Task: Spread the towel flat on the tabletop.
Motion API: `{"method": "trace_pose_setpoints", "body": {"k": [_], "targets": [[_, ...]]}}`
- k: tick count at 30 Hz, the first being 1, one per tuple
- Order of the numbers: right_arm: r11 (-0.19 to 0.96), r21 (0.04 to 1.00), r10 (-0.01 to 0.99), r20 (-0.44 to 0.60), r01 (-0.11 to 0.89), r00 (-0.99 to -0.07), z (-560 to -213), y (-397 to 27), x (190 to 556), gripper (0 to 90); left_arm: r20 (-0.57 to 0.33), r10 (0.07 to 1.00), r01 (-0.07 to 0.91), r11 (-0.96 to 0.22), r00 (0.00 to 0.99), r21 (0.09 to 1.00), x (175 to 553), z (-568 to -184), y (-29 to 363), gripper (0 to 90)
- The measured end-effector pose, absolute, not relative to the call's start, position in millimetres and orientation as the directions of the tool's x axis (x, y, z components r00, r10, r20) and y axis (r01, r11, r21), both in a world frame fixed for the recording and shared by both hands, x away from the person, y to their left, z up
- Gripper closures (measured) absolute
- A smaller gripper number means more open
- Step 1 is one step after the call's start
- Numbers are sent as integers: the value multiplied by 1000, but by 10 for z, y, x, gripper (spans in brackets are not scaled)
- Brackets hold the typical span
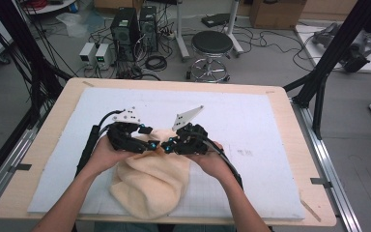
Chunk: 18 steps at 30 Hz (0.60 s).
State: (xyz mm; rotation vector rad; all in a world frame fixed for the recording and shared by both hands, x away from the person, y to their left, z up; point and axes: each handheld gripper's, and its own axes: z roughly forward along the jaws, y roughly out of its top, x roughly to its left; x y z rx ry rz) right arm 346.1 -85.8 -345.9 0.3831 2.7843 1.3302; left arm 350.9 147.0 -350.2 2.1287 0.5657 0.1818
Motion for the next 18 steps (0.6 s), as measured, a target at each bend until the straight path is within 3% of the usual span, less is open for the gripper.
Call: {"method": "trace_pose_setpoints", "body": {"k": [2,6,10,11,18], "targets": [[599,770,238,87,217,-967,-3458,-883,3469,876,-80,442,320,-501,894,804,3525,-3519,1453,599],[582,784,233,93,216,-968,-3444,-925,3482,876,-78,423,312,-520,903,795,3546,-3550,1432,802],[575,791,240,83,210,-967,-3466,-942,3485,848,-45,444,306,-537,895,786,3547,-3540,1455,849],[562,799,249,84,215,-965,-3470,-961,3479,780,-49,455,313,-528,889,789,3548,-3539,1467,851],[560,780,335,94,279,-937,-3708,-1091,3507,587,-46,539,346,-472,841,811,3527,-3503,1780,855]]}}
